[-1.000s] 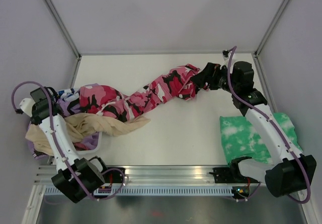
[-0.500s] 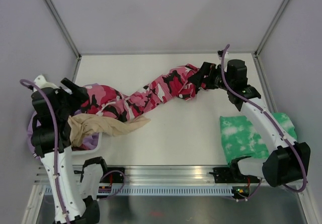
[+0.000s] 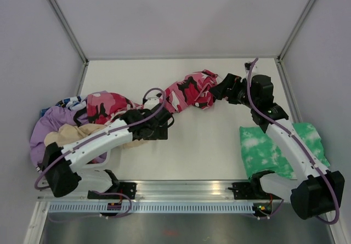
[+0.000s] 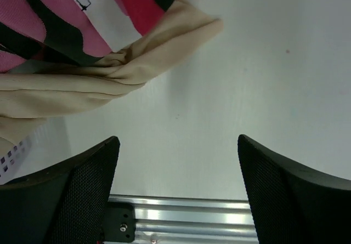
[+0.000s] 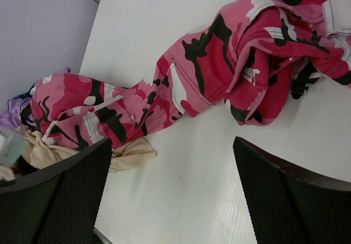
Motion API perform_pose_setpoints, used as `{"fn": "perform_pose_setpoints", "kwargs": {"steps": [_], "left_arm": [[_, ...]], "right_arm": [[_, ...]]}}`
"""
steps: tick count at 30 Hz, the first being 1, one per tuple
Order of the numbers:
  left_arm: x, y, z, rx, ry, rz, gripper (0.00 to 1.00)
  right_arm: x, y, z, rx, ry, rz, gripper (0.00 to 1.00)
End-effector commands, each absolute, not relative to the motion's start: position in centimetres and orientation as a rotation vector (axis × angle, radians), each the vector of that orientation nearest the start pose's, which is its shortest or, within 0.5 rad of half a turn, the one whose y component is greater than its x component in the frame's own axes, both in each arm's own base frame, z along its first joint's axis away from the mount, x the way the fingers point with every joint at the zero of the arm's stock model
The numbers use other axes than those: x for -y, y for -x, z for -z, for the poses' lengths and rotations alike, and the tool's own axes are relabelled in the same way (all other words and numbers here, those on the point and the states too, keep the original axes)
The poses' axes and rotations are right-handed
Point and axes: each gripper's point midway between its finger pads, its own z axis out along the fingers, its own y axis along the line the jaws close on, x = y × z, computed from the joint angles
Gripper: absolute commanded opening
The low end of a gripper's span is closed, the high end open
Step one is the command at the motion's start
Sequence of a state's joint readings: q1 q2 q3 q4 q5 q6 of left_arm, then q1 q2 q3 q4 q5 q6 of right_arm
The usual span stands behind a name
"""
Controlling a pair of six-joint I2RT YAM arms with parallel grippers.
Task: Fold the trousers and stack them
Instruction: Move the trousers to the center of the board
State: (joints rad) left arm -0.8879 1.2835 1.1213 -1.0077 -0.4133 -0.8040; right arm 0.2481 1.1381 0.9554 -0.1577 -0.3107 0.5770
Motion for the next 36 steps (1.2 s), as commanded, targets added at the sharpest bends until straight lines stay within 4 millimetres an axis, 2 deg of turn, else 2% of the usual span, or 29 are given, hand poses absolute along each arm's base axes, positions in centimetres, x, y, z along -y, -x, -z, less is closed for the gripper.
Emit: {"fn": "perform_pose_setpoints", "kwargs": {"steps": [1,3,8,9,10,13,18,21,22,24,25,26,27,28,30,31,33,34,35,36], "left_arm": [[15.2,-21.8,-12.8,-2.467,0.162,-0.194,0.93],[16.2,-22.7,-12.1,-2.442,0.172,-0.147,0.94],[14.5,-23.5,-9.4,-2.440,0.224,-0.232,0.96],[13.2,-23.4,-8.1,-2.460,0.227,-0.273,0.96],[13.3,-24.0,-7.5,-2.452,0.255,-0.249,0.96],[12.3,-24.1,-4.9,-2.503,0.297,-0.252,0.94],[11.9,-24.0,-2.7,-2.518,0.272,-0.291,0.90],[12.3,-24.5,-3.0,-2.516,0.268,-0.286,0.82],[12.2,-24.6,-3.3,-2.510,0.277,-0.290,0.69],[12.1,-24.8,-3.8,-2.501,0.289,-0.297,0.51],[12.0,-24.9,-4.2,-2.491,0.299,-0.298,0.33],[11.8,-24.8,-4.6,-2.488,0.319,-0.308,0.20],[11.6,-24.8,-5.1,-2.480,0.336,-0.310,0.02],[11.5,-24.8,-5.8,-2.472,0.340,-0.301,0.02],[11.7,-24.6,-9.0,-2.437,0.336,-0.216,0.02],[12.0,-24.5,-12.0,-2.394,0.300,-0.108,0.02],[12.4,-24.6,-16.4,-2.307,0.259,0.022,0.02],[12.0,-24.6,-18.4,-2.255,0.238,0.048,0.02],[10.7,-24.2,-22.2,-2.173,0.239,0.069,0.02],[9.8,-24.1,-24.2,-2.132,0.254,0.060,0.02]], "right_arm": [[-15.3,-34.0,-26.7,-1.939,-0.138,-0.780,0.98],[-15.2,-33.8,-26.8,-1.954,-0.125,-0.759,0.98],[-15.0,-33.7,-26.6,-1.976,-0.101,-0.735,0.98],[-15.0,-33.7,-26.3,-1.979,-0.102,-0.735,0.98],[-15.1,-33.7,-26.1,-1.983,-0.102,-0.738,0.98],[-15.4,-33.8,-25.8,-1.992,-0.099,-0.753,0.98],[-15.4,-34.0,-25.7,-1.988,-0.111,-0.760,0.98],[-15.6,-34.0,-25.9,-1.988,-0.109,-0.772,0.98],[-15.6,-34.0,-26.0,-1.986,-0.108,-0.773,0.98],[-15.4,-33.8,-26.0,-1.987,-0.110,-0.765,0.98],[-15.3,-33.9,-25.9,-1.987,-0.118,-0.757,0.98],[-15.2,-33.7,-25.8,-1.985,-0.118,-0.753,0.98],[-15.2,-33.7,-25.9,-1.983,-0.118,-0.751,0.98],[-15.1,-33.8,-25.8,-1.984,-0.119,-0.745,0.98],[-15.0,-33.7,-25.8,-1.991,-0.121,-0.738,0.98],[-14.9,-33.6,-25.9,-1.991,-0.122,-0.731,0.98],[-14.8,-33.6,-25.8,-1.989,-0.125,-0.727,0.98],[-14.8,-33.7,-25.7,-1.989,-0.129,-0.727,0.98],[-14.9,-33.9,-25.6,-1.984,-0.137,-0.737,0.98],[-15.0,-34.0,-25.4,-1.986,-0.140,-0.745,0.98]]}}
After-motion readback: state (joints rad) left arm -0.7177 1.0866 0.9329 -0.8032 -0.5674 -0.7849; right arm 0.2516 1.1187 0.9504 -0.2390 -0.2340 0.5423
